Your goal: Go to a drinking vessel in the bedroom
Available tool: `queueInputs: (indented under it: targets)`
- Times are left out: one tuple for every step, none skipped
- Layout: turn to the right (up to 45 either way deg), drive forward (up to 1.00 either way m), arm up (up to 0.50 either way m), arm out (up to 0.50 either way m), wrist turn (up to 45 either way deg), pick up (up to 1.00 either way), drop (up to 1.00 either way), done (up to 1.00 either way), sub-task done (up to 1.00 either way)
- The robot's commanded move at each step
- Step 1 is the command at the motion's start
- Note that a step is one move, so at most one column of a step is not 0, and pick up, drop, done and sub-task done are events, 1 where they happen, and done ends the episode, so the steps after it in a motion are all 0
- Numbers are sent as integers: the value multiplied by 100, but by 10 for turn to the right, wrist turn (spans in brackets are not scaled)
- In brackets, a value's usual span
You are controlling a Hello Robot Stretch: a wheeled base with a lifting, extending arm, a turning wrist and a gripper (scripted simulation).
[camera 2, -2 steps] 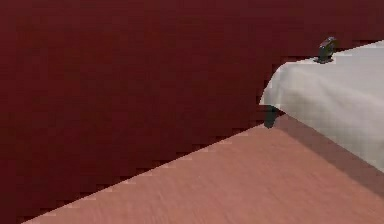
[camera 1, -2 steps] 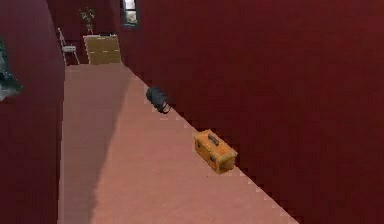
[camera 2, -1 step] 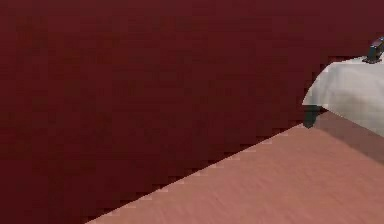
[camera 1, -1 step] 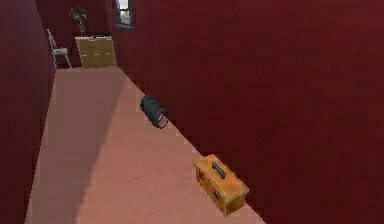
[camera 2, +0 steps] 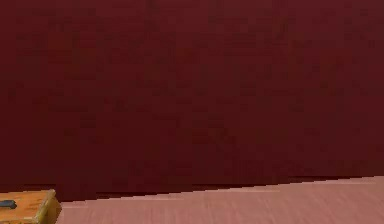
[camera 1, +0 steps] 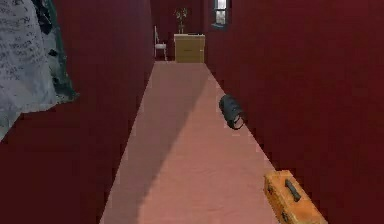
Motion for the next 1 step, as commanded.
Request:
queueInputs:
  targets:
    - [0,100,0,0,0,0,0,0,0]
